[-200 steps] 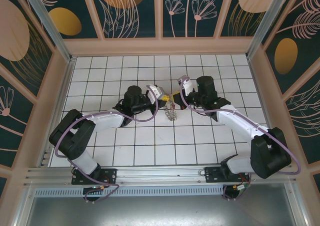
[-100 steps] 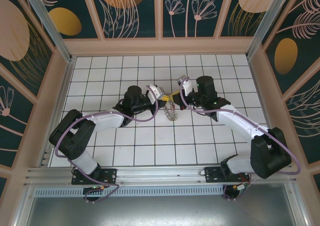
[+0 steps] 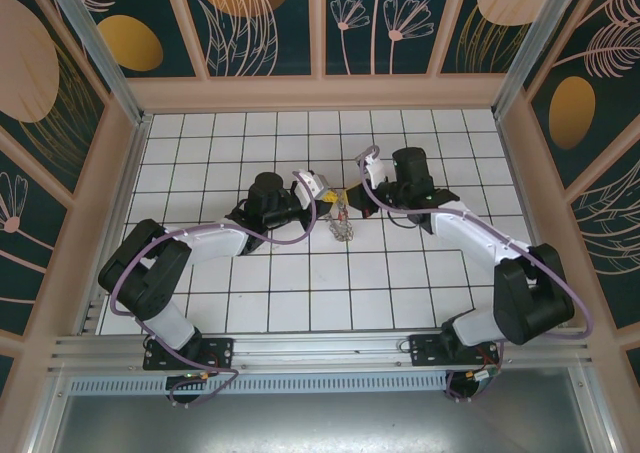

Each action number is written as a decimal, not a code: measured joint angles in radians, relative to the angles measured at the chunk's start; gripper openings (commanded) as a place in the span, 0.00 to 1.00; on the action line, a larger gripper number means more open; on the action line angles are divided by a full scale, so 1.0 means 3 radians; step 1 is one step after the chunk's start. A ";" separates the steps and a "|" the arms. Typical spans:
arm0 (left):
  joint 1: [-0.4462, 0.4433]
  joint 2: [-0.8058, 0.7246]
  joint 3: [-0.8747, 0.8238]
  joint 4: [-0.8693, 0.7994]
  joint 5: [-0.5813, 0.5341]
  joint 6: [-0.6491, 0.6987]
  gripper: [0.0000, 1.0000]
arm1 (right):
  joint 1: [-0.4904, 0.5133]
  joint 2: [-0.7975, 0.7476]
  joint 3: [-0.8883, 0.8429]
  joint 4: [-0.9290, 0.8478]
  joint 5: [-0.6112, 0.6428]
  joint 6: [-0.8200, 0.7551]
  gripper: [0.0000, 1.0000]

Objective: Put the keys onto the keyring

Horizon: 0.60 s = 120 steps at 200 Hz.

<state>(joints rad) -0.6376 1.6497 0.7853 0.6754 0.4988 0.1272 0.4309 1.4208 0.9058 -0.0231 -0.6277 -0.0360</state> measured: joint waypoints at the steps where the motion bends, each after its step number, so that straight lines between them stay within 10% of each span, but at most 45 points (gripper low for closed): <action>1: 0.0000 0.0000 0.0000 -0.0001 0.0000 0.0000 0.00 | -0.0003 0.0004 0.0004 -0.0003 -0.0006 0.0004 0.00; 120: 0.0005 0.0000 0.0020 -0.0163 0.0045 0.0139 0.00 | -0.0013 0.0233 0.0430 -0.0509 -0.0355 -0.0189 0.00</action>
<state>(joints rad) -0.6361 1.6497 0.7914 0.6266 0.5121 0.1688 0.4271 1.4906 1.0348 -0.1757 -0.7341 -0.0929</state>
